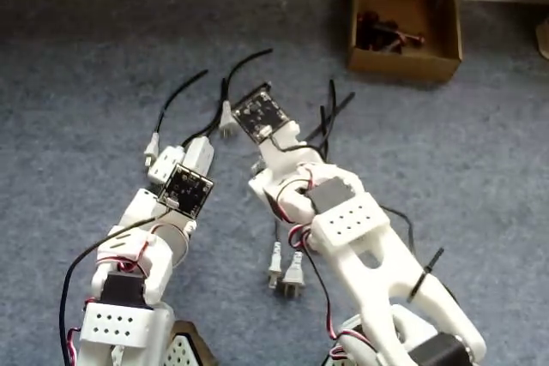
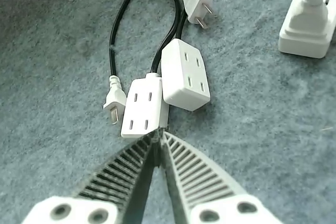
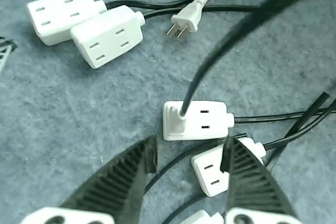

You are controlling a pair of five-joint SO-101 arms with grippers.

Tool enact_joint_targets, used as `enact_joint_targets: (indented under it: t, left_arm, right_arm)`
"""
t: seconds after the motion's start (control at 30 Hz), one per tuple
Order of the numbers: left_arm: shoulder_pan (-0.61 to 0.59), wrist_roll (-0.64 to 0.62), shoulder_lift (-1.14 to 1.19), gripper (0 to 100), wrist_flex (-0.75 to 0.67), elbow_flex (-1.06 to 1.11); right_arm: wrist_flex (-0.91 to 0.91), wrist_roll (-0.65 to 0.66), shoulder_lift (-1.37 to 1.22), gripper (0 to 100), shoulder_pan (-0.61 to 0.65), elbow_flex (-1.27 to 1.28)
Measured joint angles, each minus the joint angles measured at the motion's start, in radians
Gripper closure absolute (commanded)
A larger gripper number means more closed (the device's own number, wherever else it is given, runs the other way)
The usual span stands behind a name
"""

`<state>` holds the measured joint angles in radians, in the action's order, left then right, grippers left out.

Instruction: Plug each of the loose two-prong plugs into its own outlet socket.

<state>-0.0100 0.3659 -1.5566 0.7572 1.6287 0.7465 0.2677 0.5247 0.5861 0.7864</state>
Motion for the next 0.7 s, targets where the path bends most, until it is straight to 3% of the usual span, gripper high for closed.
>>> enact_joint_targets:
  t: [0.27, 0.7]
  left_arm:
    - [0.000, 0.000, 0.000, 99, 0.000, 0.000]
    - [0.000, 0.032, 0.000, 99, 0.000, 0.000]
  right_arm:
    - [0.216, 0.000, 0.209, 80.3, -0.069, -0.141]
    - [0.427, -0.046, 0.574, 80.6, -0.376, -0.126]
